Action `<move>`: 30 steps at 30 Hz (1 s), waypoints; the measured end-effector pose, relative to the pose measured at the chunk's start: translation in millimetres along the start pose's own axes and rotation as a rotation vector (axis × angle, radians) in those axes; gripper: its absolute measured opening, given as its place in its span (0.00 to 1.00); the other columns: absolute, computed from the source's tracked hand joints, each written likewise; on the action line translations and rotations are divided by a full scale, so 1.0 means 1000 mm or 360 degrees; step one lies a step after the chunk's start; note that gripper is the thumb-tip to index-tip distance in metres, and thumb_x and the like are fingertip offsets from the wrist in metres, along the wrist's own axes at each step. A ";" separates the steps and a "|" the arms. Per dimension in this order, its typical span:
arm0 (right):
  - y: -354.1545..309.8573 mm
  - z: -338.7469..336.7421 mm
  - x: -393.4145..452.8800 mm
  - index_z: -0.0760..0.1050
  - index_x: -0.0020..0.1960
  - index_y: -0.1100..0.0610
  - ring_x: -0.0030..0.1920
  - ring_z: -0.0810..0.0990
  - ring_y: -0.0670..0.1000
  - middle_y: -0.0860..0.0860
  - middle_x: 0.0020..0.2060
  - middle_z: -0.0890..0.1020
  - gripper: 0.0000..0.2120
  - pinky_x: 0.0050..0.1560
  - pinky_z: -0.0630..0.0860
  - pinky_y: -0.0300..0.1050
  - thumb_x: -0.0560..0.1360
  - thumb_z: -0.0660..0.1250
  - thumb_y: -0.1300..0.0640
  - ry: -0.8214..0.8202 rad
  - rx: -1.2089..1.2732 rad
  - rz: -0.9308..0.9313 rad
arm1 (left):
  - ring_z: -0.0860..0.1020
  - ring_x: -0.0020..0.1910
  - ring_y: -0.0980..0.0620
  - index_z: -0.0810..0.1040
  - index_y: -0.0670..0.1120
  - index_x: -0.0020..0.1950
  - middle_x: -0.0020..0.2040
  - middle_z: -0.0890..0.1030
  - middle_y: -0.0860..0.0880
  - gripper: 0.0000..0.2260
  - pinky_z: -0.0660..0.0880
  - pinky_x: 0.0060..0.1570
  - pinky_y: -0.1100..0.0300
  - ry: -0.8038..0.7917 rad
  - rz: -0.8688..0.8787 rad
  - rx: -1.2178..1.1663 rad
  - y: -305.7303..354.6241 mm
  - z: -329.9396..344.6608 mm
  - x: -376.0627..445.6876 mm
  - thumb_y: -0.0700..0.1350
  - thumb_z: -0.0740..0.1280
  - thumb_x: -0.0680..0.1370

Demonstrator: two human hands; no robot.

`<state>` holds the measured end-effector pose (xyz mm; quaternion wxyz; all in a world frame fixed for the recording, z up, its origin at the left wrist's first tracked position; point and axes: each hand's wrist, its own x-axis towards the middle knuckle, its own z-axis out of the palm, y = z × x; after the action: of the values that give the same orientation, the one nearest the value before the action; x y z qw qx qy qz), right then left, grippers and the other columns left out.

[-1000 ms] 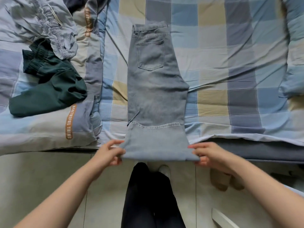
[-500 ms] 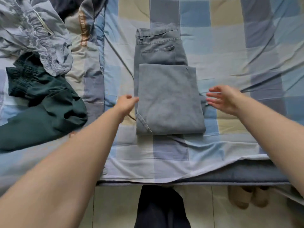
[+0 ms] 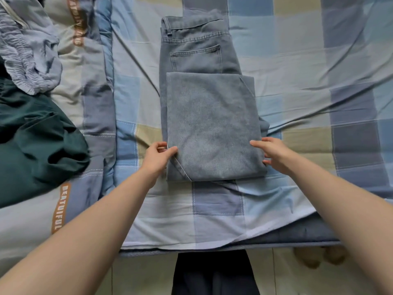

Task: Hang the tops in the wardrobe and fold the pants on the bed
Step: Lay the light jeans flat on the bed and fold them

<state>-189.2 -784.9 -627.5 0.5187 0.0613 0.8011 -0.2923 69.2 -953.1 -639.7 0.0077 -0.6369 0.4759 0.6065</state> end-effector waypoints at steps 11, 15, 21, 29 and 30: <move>0.000 0.008 0.013 0.74 0.61 0.58 0.49 0.80 0.49 0.53 0.53 0.81 0.15 0.50 0.76 0.42 0.75 0.68 0.64 -0.0285 0.0329 -0.0212 | 0.78 0.47 0.53 0.73 0.44 0.56 0.49 0.79 0.51 0.11 0.76 0.48 0.61 0.0123 0.0171 -0.0029 0.010 0.021 0.011 0.43 0.71 0.76; 0.005 0.006 0.002 0.73 0.62 0.60 0.52 0.80 0.53 0.56 0.55 0.80 0.16 0.54 0.77 0.44 0.75 0.68 0.65 -0.0260 0.0264 -0.0340 | 0.79 0.46 0.51 0.73 0.45 0.52 0.48 0.80 0.48 0.11 0.76 0.47 0.61 0.0181 0.0296 0.0046 0.010 0.019 -0.003 0.42 0.73 0.74; 0.043 -0.026 -0.034 0.77 0.55 0.56 0.47 0.82 0.45 0.53 0.51 0.83 0.17 0.48 0.78 0.40 0.68 0.76 0.54 -0.0148 0.0132 -0.0504 | 0.81 0.40 0.59 0.73 0.45 0.55 0.45 0.82 0.48 0.14 0.75 0.37 0.69 0.0204 0.0353 -0.0113 -0.007 0.005 -0.064 0.37 0.74 0.73; 0.100 -0.029 -0.008 0.75 0.53 0.56 0.43 0.78 0.51 0.55 0.47 0.79 0.06 0.42 0.75 0.46 0.77 0.65 0.63 -0.0163 0.0013 0.0145 | 0.77 0.54 0.44 0.68 0.42 0.65 0.61 0.76 0.39 0.24 0.73 0.57 0.53 0.0144 -0.0125 0.0381 -0.071 0.014 -0.069 0.32 0.70 0.71; 0.094 -0.029 -0.002 0.75 0.52 0.55 0.42 0.78 0.51 0.53 0.45 0.80 0.06 0.42 0.74 0.46 0.77 0.64 0.62 -0.0149 0.0012 0.0131 | 0.74 0.60 0.42 0.65 0.42 0.69 0.64 0.73 0.41 0.29 0.71 0.62 0.51 0.0224 -0.0031 0.0519 -0.064 0.019 -0.064 0.34 0.70 0.71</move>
<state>-173.7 -691.8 -654.7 0.5668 0.0824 0.7718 -0.2762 105.9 -868.4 -630.9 0.0834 -0.6726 0.5611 0.4752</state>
